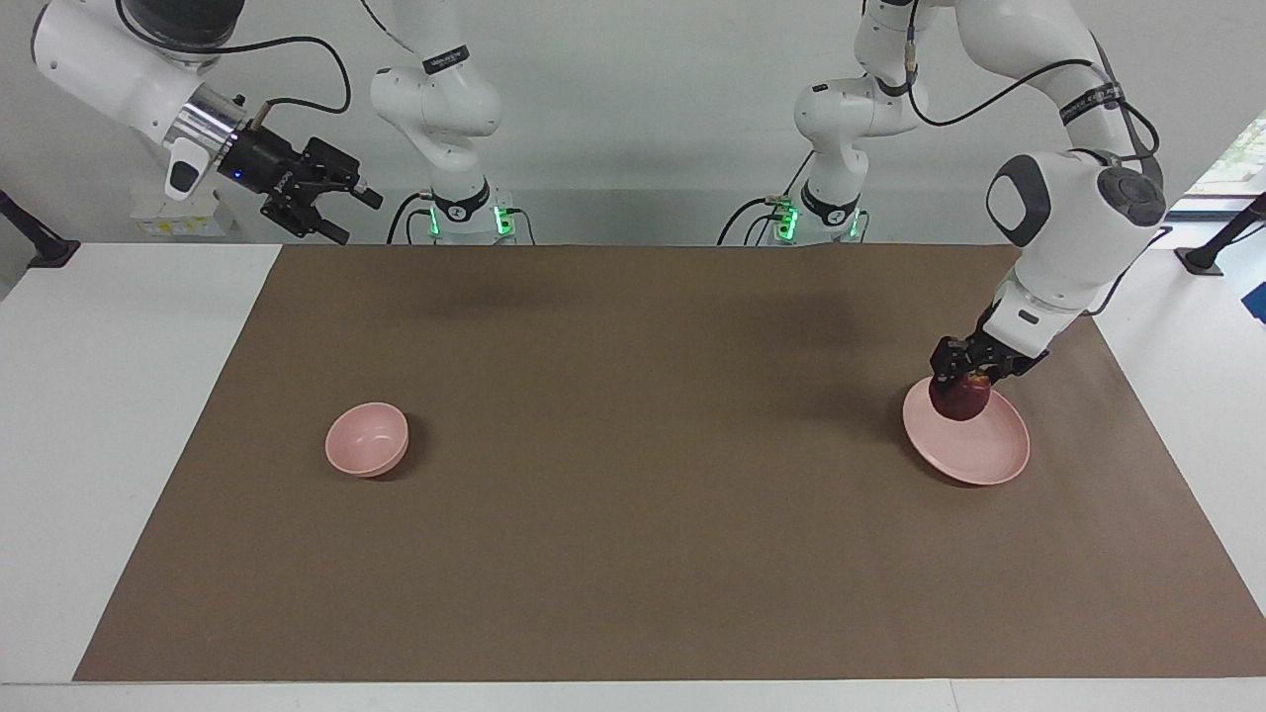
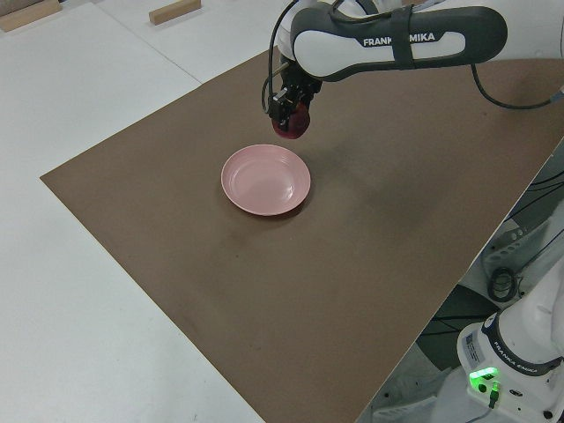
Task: Move apple from plate to bowl
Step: 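Close the left gripper on the red apple and lift it, then carry the apple toward the right gripper while the right gripper approaches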
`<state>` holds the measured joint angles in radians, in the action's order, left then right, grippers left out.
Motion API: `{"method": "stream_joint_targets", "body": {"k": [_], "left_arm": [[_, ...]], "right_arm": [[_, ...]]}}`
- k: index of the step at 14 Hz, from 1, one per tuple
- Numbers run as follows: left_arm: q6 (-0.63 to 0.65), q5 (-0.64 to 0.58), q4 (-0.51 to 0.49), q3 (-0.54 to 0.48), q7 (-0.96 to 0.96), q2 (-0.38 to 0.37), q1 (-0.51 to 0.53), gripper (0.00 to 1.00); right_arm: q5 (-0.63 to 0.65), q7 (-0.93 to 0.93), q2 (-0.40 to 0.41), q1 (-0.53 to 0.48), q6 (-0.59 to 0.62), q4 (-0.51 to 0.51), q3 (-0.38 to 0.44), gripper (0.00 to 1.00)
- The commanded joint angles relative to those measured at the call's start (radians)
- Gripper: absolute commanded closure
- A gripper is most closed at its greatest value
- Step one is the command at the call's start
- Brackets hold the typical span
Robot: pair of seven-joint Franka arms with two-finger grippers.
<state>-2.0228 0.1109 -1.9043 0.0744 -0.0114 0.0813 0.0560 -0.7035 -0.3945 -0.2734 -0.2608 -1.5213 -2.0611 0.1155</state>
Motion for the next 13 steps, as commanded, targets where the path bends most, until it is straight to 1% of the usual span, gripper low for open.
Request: {"method": "stream_joint_targets", "body": {"k": [1,4,6,7,8,10,12,13], "left_arm": [[0.009,0.048,-0.002,0.001,0.066,-0.015,-0.06,1.0],[0.007,0.095,-0.002,0.001,0.245,-0.015,-0.148,1.0],[0.007,0.101,0.004,0.001,0.387,-0.015,-0.223,1.0],[0.025,0.107,0.037,0.001,0.418,-0.003,-0.26,1.0],[0.059,0.145,0.074,0.001,0.419,0.008,-0.274,1.0],[0.14,0.287,0.134,0.001,0.424,0.032,-0.271,1.0],[0.199,0.421,0.154,0.001,0.47,0.037,-0.26,1.0],[0.211,0.47,0.157,-0.001,0.526,0.037,-0.258,1.0]], "right_arm": [[-0.086,-0.017,-0.009,-0.006,-0.017,-0.024,-0.005,0.0],[-0.183,0.043,-0.001,0.058,-0.095,-0.027,-0.008,0.0],[-0.24,0.06,-0.004,0.092,-0.12,-0.043,-0.01,0.0],[-0.244,0.06,-0.013,0.098,-0.129,-0.06,-0.01,0.0],[-0.251,0.06,-0.021,0.098,-0.126,-0.071,-0.011,0.0],[-0.309,0.066,-0.041,0.097,-0.116,-0.094,-0.01,0.0],[-0.315,0.083,-0.056,0.083,-0.089,-0.105,-0.01,0.0],[-0.318,0.083,-0.056,0.083,-0.088,-0.105,-0.01,0.0]]}}
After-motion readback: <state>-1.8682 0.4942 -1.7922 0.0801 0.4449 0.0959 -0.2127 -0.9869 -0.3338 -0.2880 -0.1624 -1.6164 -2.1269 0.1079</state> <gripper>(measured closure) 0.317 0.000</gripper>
